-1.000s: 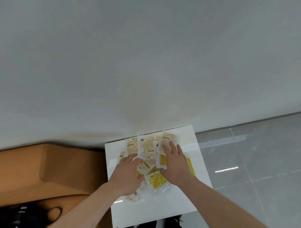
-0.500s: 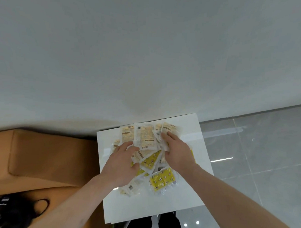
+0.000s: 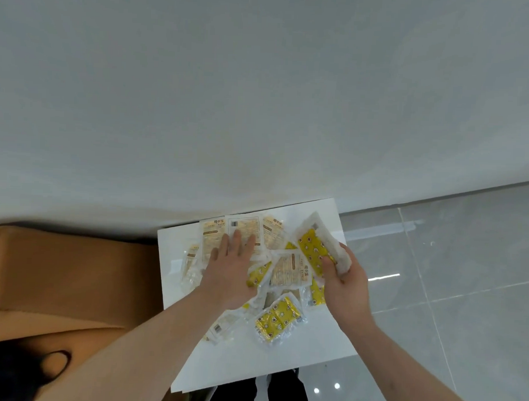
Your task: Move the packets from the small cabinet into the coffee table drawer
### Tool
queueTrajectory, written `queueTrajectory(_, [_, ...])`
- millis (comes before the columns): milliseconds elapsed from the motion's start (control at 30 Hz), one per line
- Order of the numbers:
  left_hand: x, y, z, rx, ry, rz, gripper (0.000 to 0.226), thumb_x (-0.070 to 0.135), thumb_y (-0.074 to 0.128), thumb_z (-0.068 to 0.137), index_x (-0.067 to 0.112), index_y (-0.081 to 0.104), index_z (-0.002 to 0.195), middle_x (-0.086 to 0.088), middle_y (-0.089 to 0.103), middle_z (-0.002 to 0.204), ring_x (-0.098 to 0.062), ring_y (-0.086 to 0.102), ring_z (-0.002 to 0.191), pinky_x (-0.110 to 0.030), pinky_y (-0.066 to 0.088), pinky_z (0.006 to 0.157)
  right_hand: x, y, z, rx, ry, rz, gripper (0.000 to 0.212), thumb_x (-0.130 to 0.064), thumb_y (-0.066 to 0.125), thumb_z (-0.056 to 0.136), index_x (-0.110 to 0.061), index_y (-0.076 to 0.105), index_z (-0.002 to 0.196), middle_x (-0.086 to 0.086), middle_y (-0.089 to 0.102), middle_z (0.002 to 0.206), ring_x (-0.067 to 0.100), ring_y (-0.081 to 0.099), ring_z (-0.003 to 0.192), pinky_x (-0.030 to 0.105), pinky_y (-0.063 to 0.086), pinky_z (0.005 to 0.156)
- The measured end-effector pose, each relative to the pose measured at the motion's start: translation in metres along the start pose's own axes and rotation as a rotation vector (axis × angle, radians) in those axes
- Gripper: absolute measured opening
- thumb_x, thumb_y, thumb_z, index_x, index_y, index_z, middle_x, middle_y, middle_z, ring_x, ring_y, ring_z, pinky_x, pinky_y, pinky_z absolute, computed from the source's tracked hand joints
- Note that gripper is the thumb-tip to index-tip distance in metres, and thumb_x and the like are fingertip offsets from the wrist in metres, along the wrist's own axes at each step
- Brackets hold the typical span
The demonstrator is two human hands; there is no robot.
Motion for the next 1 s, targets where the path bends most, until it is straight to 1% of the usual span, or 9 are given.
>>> queueTrajectory(133, [0.010,-0.010,-0.006,0.127,0.043,-0.023,0.075,0.032,0.046,0.101,0.030,0.000,0.160,-0.004,0.002,0.169,-0.026,0.009,0.155,-0.042,0.027,0.122,0.044,-0.007,-0.022,0.031,0.307,0.268,0.015,-0.011,0.062,0.097,-0.019,0.071,0.107,0.003,0.078,0.095,0.023,0.075,0.091,0.044,0.062,0.080])
queueTrajectory(267, [0.017,-0.025,-0.014,0.217,0.084,0.005,0.068,0.020,0.046,0.102,0.030,0.012,0.160,-0.002,0.022,0.166,-0.026,0.044,0.140,-0.040,0.054,0.096,0.084,-0.002,-0.042,0.040,0.555,0.342,0.015,-0.015,0.069,0.094,-0.019,0.068,0.108,0.004,0.078,0.096,0.023,0.075,0.090,0.036,0.062,0.070])
queueTrajectory(400, [0.003,-0.056,-0.021,0.405,0.041,-0.044,0.063,0.006,0.051,0.095,0.034,0.036,0.150,0.004,0.059,0.140,-0.021,0.065,0.107,-0.037,0.057,0.077,0.103,-0.005,-0.041,0.036,0.622,0.216,0.013,-0.021,0.070,0.090,-0.022,0.069,0.102,0.004,0.075,0.097,0.026,0.071,0.096,0.044,0.057,0.091])
queueTrajectory(533, [-0.023,-0.085,-0.048,0.613,-0.054,-0.319,0.051,0.007,0.047,0.096,0.031,0.052,0.140,0.005,0.066,0.127,-0.021,0.064,0.108,-0.036,0.053,0.085,0.102,-0.006,-0.038,0.009,0.619,0.185,0.016,-0.025,0.075,0.084,-0.022,0.071,0.100,0.007,0.076,0.097,0.030,0.071,0.097,0.039,0.056,0.083])
queueTrajectory(633, [-0.045,-0.069,-0.054,0.522,-0.133,-0.587,0.039,0.020,0.049,0.101,0.027,0.051,0.139,0.002,0.071,0.093,-0.018,0.065,0.074,-0.032,0.051,0.071,0.101,-0.006,-0.036,-0.013,0.602,0.142,0.029,-0.035,0.084,0.078,-0.023,0.070,0.101,0.004,0.075,0.096,0.025,0.070,0.093,0.036,0.056,0.079])
queueTrajectory(733, [-0.053,-0.038,-0.049,0.294,-0.189,-0.751,0.038,0.034,0.053,0.101,0.026,0.053,0.138,0.001,0.068,0.112,-0.018,0.068,0.090,-0.022,0.053,0.068,0.104,-0.007,-0.037,-0.020,0.595,0.095,0.032,-0.035,0.087,0.076,-0.020,0.070,0.099,0.009,0.075,0.096,0.026,0.070,0.088,0.037,0.055,0.075])
queueTrajectory(800, [-0.046,-0.022,-0.047,0.181,-0.200,-0.710,0.032,0.033,0.054,0.101,0.026,0.055,0.132,0.001,0.065,0.114,-0.010,0.064,0.082,-0.015,0.047,0.056,0.101,-0.007,-0.038,-0.029,0.574,0.076,0.031,-0.032,0.087,0.076,-0.018,0.069,0.097,0.010,0.074,0.094,0.025,0.068,0.083,0.034,0.054,0.070])
queueTrajectory(900, [-0.039,-0.012,-0.042,0.171,-0.199,-0.582,0.019,0.032,0.054,0.101,0.024,0.057,0.118,0.000,0.064,0.113,-0.014,0.061,0.089,-0.028,0.051,0.072,0.095,-0.011,-0.038,-0.030,0.510,0.007,0.029,-0.028,0.084,0.079,-0.018,0.066,0.099,0.007,0.072,0.091,0.022,0.066,0.079,0.032,0.051,0.065])
queueTrajectory(1000, [-0.037,-0.005,-0.033,0.177,-0.216,-0.475,0.036,0.034,0.054,0.101,0.014,0.056,0.131,-0.002,0.049,0.133,-0.024,0.048,0.124,-0.036,0.045,0.102,0.091,-0.013,-0.035,-0.050,0.423,-0.132,0.035,-0.025,0.083,0.079,-0.021,0.061,0.106,0.001,0.070,0.092,0.020,0.068,0.080,0.032,0.053,0.064])
Point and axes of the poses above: each hand's wrist, its own z-axis towards the middle knuckle, its own y-axis out of the palm, x = y × z, the point moved 10 cm from there along z, towards the middle knuckle
